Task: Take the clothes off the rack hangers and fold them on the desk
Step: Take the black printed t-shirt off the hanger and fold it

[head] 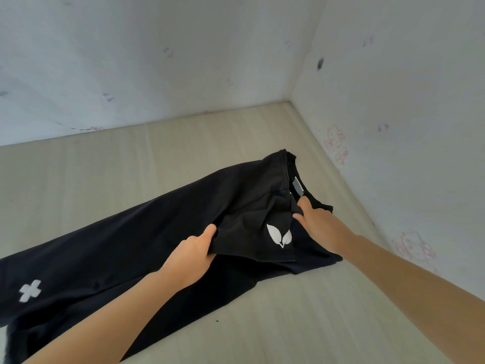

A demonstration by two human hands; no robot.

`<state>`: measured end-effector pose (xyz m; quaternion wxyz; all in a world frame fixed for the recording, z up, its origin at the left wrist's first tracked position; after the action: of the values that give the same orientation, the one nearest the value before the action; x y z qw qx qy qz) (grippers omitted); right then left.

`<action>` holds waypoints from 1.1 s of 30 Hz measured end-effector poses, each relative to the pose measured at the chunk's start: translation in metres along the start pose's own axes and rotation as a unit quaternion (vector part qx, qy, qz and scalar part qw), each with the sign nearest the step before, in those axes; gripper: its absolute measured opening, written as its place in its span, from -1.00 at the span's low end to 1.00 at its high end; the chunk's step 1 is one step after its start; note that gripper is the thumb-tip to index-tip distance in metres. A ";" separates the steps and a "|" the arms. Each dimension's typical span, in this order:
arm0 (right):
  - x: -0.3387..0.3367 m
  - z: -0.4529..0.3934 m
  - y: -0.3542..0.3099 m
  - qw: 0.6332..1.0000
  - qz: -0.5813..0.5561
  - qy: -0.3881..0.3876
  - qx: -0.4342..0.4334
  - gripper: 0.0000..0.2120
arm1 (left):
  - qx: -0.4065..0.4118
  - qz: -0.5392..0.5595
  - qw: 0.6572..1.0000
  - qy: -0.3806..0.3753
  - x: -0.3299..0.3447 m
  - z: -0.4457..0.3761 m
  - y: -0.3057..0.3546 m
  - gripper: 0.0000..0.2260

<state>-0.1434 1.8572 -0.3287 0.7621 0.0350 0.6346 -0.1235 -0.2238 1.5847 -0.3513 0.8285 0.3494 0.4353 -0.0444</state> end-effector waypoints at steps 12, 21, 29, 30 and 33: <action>0.018 0.021 0.026 0.974 -0.155 -0.164 0.036 -0.76 | -0.091 0.132 0.987 0.009 -0.010 -0.008 -0.036 -0.85; 0.001 -0.021 0.028 0.999 -0.008 -0.039 0.024 -0.64 | -0.053 -0.089 0.995 0.009 -0.022 -0.007 -0.044 -0.56; 0.017 -0.024 0.043 0.982 0.154 -0.035 0.107 -0.32 | -0.038 -0.110 0.993 -0.005 -0.017 0.006 -0.057 -0.76; 0.015 -0.023 0.044 0.978 0.170 -0.030 0.116 -0.30 | -0.041 -0.075 0.996 -0.020 -0.015 0.009 -0.060 -0.79; 0.004 -0.029 0.054 0.967 0.211 -0.008 0.143 -0.28 | -0.049 0.021 0.997 -0.048 -0.005 0.020 -0.059 -0.85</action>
<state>-0.1582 1.9146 -0.3433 0.7628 0.2762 0.5825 -0.0498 -0.2356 1.5271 -0.3719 0.8652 0.3151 0.3893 -0.0228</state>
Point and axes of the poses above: each hand's wrist, its own z-axis away from the middle knuckle, its own x-axis out of the palm, y = z × x, the point moved 6 cm from there along -z, towards the middle knuckle, and after that the axes turned 2 degrees about y, right-handed, at the moved point
